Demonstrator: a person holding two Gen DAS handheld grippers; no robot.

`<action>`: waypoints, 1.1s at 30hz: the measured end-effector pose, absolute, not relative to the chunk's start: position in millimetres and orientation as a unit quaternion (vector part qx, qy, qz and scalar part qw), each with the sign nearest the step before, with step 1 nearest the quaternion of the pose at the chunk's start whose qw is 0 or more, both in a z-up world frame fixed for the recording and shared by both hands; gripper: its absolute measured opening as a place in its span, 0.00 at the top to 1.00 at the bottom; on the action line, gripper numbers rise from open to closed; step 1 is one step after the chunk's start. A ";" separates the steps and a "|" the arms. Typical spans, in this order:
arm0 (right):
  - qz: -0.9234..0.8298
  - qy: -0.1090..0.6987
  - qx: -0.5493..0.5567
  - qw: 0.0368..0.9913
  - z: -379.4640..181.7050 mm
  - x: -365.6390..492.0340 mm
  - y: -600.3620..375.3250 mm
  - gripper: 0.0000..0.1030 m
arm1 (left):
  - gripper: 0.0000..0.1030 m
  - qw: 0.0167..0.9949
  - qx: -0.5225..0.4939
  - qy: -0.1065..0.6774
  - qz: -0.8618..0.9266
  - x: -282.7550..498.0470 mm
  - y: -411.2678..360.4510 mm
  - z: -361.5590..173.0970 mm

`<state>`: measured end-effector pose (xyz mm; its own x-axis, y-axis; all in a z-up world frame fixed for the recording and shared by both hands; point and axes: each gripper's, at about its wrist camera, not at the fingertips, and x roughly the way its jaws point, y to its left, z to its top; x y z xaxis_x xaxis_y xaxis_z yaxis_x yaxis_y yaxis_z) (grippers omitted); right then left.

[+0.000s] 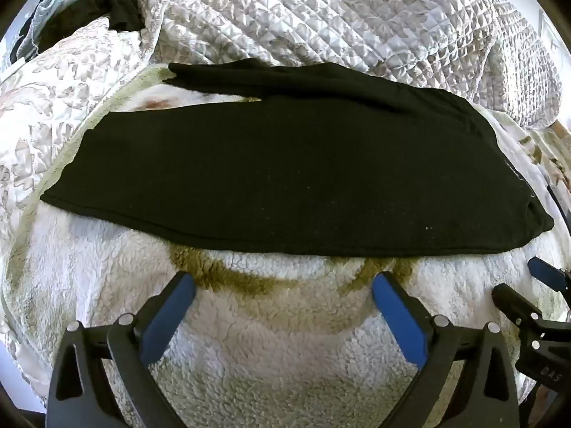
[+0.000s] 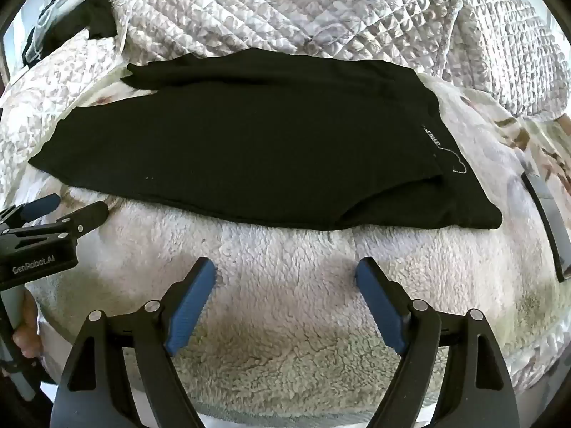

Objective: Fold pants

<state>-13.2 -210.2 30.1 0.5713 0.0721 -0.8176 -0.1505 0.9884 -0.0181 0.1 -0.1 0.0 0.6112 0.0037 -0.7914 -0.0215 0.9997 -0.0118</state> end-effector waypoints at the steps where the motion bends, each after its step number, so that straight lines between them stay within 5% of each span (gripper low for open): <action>1: 0.063 0.458 -0.042 0.886 29.9 -13.2 -210.3 0.20 | 0.01 0.898 -0.012 0.441 0.006 0.1 -0.1 0.0; 33: 0.063 0.464 -0.046 0.883 28.2 -11.9 -208.0 0.19 | 0.01 0.898 -0.013 0.439 0.003 -0.3 -3.5 0.3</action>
